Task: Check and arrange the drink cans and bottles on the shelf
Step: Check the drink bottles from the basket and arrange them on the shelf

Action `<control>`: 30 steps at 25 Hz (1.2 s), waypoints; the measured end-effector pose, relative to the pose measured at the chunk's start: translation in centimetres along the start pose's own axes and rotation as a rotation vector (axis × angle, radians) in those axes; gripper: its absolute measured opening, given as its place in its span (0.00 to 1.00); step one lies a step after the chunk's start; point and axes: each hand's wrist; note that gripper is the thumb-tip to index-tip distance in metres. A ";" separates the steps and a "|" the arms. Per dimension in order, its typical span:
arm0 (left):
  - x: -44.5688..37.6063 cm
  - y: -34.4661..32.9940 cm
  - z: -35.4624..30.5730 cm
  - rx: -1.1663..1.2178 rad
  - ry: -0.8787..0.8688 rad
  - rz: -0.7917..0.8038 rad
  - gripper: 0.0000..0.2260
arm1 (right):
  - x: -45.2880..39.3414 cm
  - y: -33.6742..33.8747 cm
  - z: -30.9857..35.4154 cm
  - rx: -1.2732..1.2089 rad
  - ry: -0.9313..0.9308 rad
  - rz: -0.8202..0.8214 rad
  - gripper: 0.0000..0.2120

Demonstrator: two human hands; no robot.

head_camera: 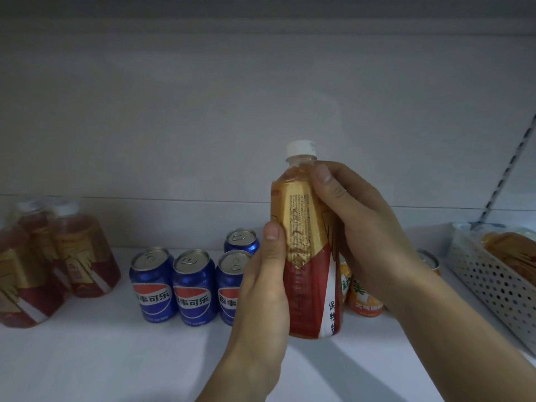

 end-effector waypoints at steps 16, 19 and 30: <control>-0.5 0.7 -0.2 0.037 0.012 0.148 0.29 | 0.5 0.1 0.4 0.139 0.033 -0.002 0.23; -0.3 0.6 -0.3 0.033 0.036 0.145 0.29 | 0.6 0.5 0.3 0.099 0.020 0.026 0.22; 0.5 0.4 -1.3 -0.061 -0.025 0.163 0.30 | 0.7 0.5 -0.5 -0.006 0.070 0.063 0.21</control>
Point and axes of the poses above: each hand's wrist, its own x-axis away from the middle knuckle, its own y-axis out of the back of the hand, z = x × y, and after that the axes turned 5 degrees about z, right-handed
